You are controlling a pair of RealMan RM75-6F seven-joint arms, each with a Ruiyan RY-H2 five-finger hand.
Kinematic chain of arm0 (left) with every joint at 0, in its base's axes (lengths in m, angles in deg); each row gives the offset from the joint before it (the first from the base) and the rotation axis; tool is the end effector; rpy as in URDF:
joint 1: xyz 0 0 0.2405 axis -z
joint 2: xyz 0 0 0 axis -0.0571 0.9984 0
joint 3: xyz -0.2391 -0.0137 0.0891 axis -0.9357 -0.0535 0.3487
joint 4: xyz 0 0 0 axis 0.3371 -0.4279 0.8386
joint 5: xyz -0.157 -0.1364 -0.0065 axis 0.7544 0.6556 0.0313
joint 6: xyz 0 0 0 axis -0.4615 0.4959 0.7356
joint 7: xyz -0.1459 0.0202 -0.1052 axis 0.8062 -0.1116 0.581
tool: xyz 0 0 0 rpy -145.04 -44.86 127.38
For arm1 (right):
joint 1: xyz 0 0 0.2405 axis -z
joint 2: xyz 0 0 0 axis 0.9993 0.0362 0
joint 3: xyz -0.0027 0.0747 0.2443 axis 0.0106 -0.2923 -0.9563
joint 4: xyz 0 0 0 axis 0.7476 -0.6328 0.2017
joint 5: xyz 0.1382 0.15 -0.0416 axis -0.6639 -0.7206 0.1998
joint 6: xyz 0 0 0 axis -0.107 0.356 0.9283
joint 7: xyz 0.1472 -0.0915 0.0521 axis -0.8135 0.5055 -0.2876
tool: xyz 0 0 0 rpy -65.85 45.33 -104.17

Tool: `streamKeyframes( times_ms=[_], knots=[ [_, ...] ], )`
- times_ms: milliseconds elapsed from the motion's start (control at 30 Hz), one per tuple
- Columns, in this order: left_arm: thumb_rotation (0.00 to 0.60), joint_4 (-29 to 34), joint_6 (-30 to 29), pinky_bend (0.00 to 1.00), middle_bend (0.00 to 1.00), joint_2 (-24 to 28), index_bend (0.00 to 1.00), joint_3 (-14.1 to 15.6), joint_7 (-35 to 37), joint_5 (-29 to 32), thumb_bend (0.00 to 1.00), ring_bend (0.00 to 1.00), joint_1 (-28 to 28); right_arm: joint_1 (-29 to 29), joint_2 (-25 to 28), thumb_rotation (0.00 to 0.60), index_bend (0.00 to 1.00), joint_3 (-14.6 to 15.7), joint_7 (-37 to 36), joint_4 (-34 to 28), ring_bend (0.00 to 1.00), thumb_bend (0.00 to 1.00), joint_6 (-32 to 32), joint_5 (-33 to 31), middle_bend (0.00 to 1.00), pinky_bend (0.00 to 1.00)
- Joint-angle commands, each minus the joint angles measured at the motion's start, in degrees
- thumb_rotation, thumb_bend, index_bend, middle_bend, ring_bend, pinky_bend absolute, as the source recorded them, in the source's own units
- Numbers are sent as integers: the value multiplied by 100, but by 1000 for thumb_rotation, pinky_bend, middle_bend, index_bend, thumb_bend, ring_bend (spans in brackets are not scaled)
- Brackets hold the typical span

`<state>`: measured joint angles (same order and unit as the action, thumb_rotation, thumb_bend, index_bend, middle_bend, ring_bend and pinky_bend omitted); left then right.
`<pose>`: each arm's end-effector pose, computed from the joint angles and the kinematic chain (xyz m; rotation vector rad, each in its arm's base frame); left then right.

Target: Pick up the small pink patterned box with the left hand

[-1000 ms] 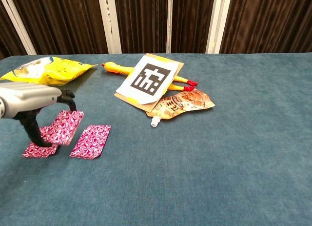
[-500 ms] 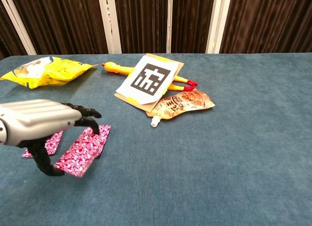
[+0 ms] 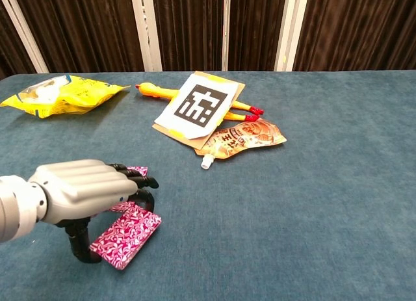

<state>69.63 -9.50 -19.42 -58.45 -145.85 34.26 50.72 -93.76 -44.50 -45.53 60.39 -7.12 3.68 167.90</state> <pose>-0.1200 0.2515 -0.0713 -2.2345 -0.7697 -0.4273 -0.3070 -0.2176 0.1506 1.4209 -1.0311 0.8805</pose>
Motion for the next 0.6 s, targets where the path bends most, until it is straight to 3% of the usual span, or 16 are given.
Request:
streamKeyframes(
  times_ms=[33, 467, 600],
  knots=[
    [600, -21, 32, 0, 0, -27, 153, 9, -24, 60, 293, 0, 42, -1, 0, 600, 0, -3, 0, -1, 0, 363, -1, -2, 0, 19],
    [600, 100, -55, 0, 0, 62, 59, 45, 123, -16, 255, 0, 80, 3, -2, 600, 0, -7, -7, 0, 0, 363, -18, 13, 0, 18],
    [600, 342, -334, 0, 0, 327, 58, 46, 394, -451, 255, 0, -67, 7, 2, 600, 0, -9, -25, 13, 0, 362, -27, 15, 0, 18]
  ],
)
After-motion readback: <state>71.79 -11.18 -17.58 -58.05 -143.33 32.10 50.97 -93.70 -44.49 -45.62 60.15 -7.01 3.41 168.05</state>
